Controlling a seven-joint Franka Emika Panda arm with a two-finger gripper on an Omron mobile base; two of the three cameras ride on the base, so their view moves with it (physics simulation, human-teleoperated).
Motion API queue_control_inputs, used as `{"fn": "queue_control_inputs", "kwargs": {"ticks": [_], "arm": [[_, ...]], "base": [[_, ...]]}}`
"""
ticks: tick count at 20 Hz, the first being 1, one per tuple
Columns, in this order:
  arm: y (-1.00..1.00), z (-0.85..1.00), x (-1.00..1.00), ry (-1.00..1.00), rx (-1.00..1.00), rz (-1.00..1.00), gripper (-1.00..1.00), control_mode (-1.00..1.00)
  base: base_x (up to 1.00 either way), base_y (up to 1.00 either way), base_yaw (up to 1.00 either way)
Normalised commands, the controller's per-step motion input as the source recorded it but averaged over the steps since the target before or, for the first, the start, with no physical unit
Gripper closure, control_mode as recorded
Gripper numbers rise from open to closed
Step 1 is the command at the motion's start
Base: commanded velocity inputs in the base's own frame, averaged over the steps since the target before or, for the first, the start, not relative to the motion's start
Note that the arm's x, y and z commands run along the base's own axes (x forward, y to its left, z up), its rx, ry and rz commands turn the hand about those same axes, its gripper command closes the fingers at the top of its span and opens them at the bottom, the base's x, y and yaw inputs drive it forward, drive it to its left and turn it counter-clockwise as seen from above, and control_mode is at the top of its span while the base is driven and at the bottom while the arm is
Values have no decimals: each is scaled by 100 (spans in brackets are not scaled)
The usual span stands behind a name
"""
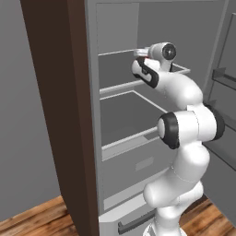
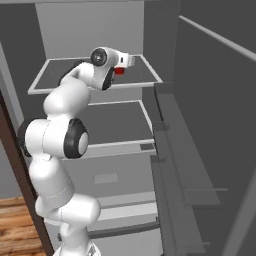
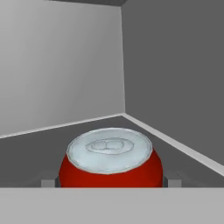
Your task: Open the fridge, grab two sodas, and place both sodas inside the bowl with ice on the dining counter.
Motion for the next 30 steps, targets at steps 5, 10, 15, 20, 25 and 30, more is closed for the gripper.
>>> {"fn": "queue_control_inputs", "kwargs": {"ticks": [5, 10, 15, 20, 25, 30], "arm": [[0, -1, -51, -3, 0, -4, 100, -100], [0, -13, -84, -3, 0, -2, 100, -100], [4, 6, -100, -2, 0, -8, 100, -100], [11, 27, -100, 0, 1, -11, 100, -100], [7, 47, -100, 5, 3, -12, 100, -100], [5, 21, -100, 7, 5, -11, 100, -100]], "base": [[0, 0, 0], [0, 0, 0], [0, 0, 0], [0, 0, 0], [0, 0, 0], [0, 0, 0]]}}
